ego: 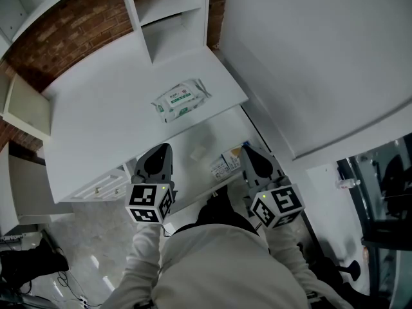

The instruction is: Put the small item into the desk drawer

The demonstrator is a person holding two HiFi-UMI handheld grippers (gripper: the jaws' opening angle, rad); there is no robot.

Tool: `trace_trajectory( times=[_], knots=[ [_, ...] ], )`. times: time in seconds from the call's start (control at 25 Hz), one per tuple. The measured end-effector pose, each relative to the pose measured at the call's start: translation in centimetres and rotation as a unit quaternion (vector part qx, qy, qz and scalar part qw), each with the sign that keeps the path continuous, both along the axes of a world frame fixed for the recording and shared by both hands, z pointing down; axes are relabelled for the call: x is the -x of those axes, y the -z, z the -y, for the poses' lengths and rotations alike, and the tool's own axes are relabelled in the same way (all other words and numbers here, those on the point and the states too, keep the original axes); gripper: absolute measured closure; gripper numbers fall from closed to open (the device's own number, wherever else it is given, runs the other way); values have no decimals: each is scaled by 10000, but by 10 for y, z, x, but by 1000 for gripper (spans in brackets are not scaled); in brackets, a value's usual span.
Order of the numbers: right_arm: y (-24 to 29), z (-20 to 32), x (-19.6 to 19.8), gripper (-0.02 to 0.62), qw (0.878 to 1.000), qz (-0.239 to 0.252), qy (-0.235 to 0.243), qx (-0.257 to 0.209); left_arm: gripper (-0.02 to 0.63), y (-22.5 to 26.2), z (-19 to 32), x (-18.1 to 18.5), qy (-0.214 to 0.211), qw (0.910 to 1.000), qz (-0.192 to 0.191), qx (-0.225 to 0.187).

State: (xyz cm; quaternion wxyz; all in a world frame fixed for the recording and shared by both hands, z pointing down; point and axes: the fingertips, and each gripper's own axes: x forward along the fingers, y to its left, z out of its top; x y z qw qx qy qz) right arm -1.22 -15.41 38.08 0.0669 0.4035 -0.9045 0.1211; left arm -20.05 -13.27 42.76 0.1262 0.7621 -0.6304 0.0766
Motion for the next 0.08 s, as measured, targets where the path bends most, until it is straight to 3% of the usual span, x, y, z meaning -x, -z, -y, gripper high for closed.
trace_trajectory(
  times=[0.08],
  knots=[
    [-2,-1,1,569,10000,-14,-13,8,583,-1,0,0,-20,10000,-2,-7]
  ],
)
